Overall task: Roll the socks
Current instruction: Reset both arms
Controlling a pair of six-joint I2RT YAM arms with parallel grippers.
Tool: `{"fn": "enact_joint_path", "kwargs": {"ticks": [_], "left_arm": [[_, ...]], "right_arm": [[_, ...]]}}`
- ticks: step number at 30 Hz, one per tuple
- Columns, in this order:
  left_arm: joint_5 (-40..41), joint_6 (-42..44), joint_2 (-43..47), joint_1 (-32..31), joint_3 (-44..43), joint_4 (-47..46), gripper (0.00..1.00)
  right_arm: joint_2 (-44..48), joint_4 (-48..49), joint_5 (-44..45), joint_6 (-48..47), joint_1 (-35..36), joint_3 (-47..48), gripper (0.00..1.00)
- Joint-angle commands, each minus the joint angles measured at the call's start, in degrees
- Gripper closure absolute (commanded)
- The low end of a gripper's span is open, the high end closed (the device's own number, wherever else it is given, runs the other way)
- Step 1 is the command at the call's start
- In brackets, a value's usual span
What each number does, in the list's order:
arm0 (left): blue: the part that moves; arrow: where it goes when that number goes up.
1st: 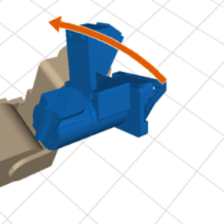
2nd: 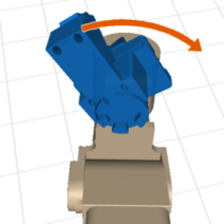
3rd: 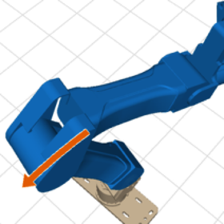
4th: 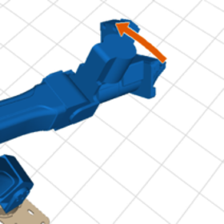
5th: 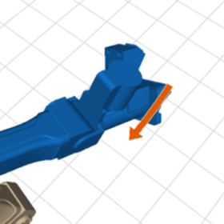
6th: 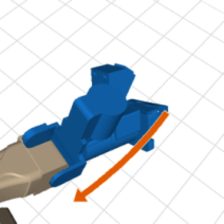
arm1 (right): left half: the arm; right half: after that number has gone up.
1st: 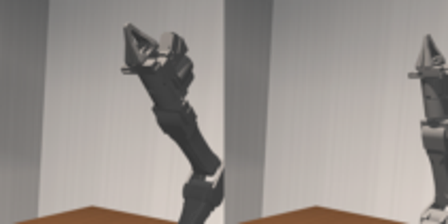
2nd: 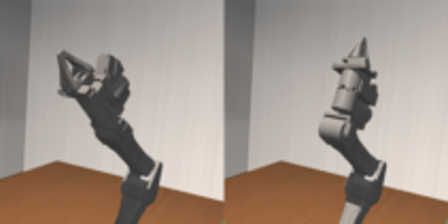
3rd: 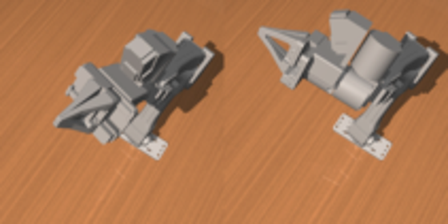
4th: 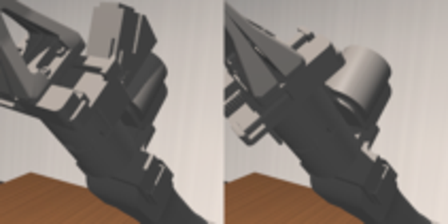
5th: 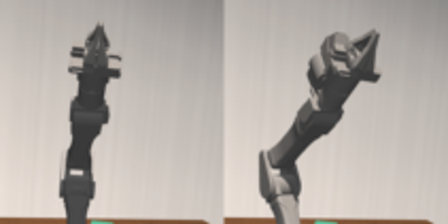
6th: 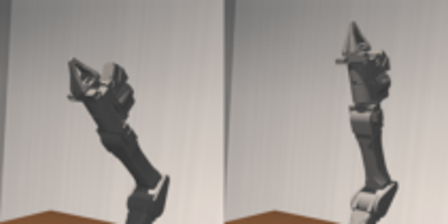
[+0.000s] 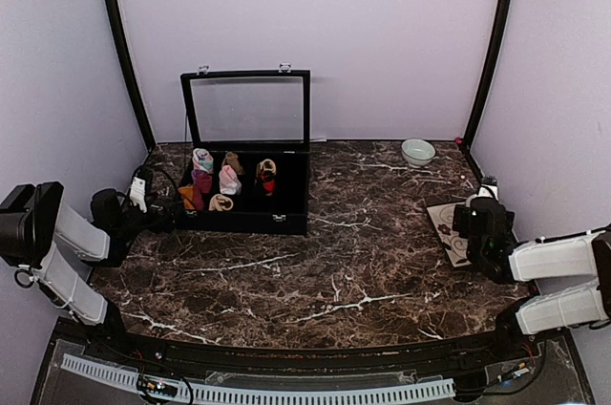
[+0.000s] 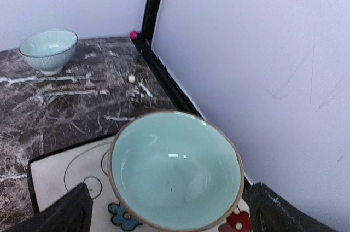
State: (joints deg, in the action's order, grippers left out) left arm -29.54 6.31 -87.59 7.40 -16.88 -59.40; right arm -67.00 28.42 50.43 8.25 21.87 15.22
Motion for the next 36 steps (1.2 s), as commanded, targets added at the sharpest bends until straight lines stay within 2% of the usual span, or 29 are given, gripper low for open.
{"fn": "enact_joint_path", "kwargs": {"ticks": [1,5,7,9,10,11,12,13,14,15,17,19,21,23,25,36], "left_arm": [[6.61,-0.46,0.4,-1.23,-0.15,-7.01,0.01],[7.33,-0.92,-0.35,-1.28,1.26,-10.93,0.01],[7.28,-0.97,-0.51,-1.25,1.41,-11.38,0.01],[7.36,-0.92,-0.48,-1.28,1.42,-11.35,0.01],[7.35,-0.94,-0.54,-1.25,1.42,-11.44,0.01],[7.33,-0.92,-0.54,-1.25,1.42,-11.4,0.01],[7.33,-0.93,-0.56,-1.26,1.42,-11.44,0.01],[7.37,-0.95,-0.61,-1.31,1.46,-11.59,0.01],[7.32,-1.0,-0.58,-1.27,1.5,-11.65,0.01],[7.34,-1.0,-0.58,-1.25,1.5,-11.62,0.01],[7.33,-1.03,-0.65,-1.25,1.5,-11.7,0.01],[7.44,-0.97,-0.65,-1.25,1.5,-11.71,0.01],[7.39,-1.0,-0.63,-1.25,1.5,-11.71,0.01],[7.39,-0.99,-0.64,-1.25,1.5,-11.71,0.01],[7.39,-1.01,-0.65,-1.25,1.5,-11.78,0.01],[7.39,-1.03,-0.63,-1.29,1.5,-11.8,0.01]], "right_arm": [[-3.83,32.76,-10.43,-10.22,-5.33,-6.11,0.0],[-11.73,41.19,-17.85,-10.92,-9.76,-4.28,0.0],[-15.28,41.94,-24.78,-11.76,-12.14,-2.55,0.0],[-18.45,44.28,-26.66,-10.11,-14.56,-1.78,0.0],[-18.24,42.36,-28.39,-8.36,-15.97,-1.56,0.0],[-17.6,41.63,-32.8,-7.11,-18.72,-1.95,0.0],[-18.92,43.81,-37.79,-6.52,-20.37,-3.02,0.0],[-21.47,50.86,-41.23,-7.34,-20.74,-4.58,0.0],[-20.93,50.62,-42.94,-8.07,-20.8,-4.79,0.0],[-19.56,46.24,-43.27,-8.17,-20.82,-4.18,0.0],[-21.38,50.9,-42.69,-8.02,-20.78,-4.64,0.0],[-19.7,45.97,-42.19,-7.62,-20.84,-3.77,0.0],[-21.09,50.25,-41.67,-7.49,-20.77,-4.61,0.0],[-19.83,47.52,-40.97,-7.3,-20.81,-4.33,0.0],[-20.97,50.02,-40.94,-7.35,-20.8,-4.51,0.0],[-20.83,44.06,-42.79,-5.46,-22.45,-1.71,0.0]]}}
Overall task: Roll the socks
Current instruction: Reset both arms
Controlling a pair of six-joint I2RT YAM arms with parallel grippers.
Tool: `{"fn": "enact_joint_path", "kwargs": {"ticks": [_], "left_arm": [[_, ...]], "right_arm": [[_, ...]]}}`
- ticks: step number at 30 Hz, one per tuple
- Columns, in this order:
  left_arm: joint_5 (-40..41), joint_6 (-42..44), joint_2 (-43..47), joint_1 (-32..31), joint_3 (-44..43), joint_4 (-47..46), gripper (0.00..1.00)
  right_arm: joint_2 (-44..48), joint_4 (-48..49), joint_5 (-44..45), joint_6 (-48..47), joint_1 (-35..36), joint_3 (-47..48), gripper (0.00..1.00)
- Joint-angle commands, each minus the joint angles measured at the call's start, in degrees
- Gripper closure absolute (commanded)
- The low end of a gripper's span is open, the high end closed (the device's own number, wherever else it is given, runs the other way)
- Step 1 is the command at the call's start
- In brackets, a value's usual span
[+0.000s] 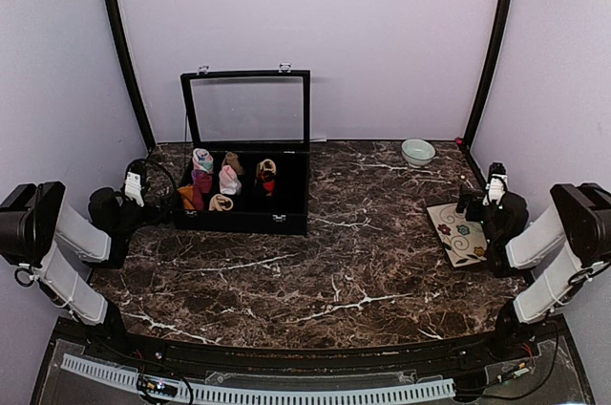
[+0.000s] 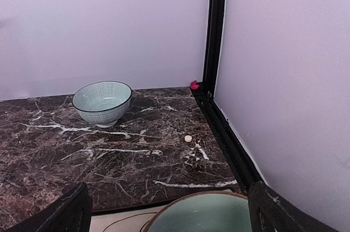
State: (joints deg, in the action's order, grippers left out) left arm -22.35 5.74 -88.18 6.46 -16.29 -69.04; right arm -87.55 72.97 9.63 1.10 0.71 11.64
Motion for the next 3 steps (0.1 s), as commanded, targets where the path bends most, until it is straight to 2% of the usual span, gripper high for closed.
{"fn": "enact_joint_path", "kwargs": {"ticks": [1,3], "left_arm": [[0.2,-0.46,-0.06,-0.31,0.91,-2.16,0.01],[0.2,-0.45,0.01,-0.36,0.91,-2.2,0.01]], "right_arm": [[-0.18,-0.57,-2.07,1.71,-1.4,1.84,0.0],[-0.17,-0.07,-1.98,1.63,-1.37,1.65,0.0]]}}
